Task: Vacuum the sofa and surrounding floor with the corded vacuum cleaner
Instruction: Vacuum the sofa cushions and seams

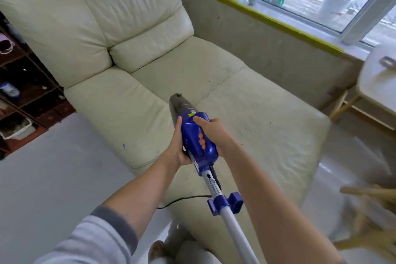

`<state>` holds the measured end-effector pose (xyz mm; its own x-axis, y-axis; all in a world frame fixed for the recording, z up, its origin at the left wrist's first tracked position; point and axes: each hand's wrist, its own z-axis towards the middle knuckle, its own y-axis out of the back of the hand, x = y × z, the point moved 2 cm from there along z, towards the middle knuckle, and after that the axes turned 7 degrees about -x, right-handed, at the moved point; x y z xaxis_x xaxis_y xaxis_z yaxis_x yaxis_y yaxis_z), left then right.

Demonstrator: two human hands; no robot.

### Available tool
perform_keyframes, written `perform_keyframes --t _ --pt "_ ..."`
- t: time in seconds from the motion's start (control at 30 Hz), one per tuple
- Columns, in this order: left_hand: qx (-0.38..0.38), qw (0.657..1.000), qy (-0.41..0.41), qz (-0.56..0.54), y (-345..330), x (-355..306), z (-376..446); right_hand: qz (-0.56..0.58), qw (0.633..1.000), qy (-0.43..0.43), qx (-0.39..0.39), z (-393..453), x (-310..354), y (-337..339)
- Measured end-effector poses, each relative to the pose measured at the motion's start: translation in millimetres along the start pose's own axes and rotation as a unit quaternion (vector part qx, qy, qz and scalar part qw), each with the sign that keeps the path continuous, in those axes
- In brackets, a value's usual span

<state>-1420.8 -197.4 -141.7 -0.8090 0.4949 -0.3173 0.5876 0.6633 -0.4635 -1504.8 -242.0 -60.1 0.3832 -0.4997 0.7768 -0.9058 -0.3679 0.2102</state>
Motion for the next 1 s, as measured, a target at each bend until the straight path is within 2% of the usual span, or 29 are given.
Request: perform_keyframes --t 0.2,0.73,0.87,1.0 --pt "0.004 1.0 -0.019 -0.002 37 -4 -10 -0.016 1.0 -0.014 0.017 -13 -8 -33" --pt "-0.014 0.99 -0.101 -0.098 142 -17 -81 -0.094 0.993 0.041 0.059 -84 -7 -151" --pt "-0.012 0.984 -0.119 -0.132 165 -11 -94 -0.125 0.986 0.06 0.089 -101 -10 -172" --pt "-0.018 0.979 -0.151 -0.139 178 -8 -108 -0.202 0.965 0.109 0.125 -108 -15 -184"
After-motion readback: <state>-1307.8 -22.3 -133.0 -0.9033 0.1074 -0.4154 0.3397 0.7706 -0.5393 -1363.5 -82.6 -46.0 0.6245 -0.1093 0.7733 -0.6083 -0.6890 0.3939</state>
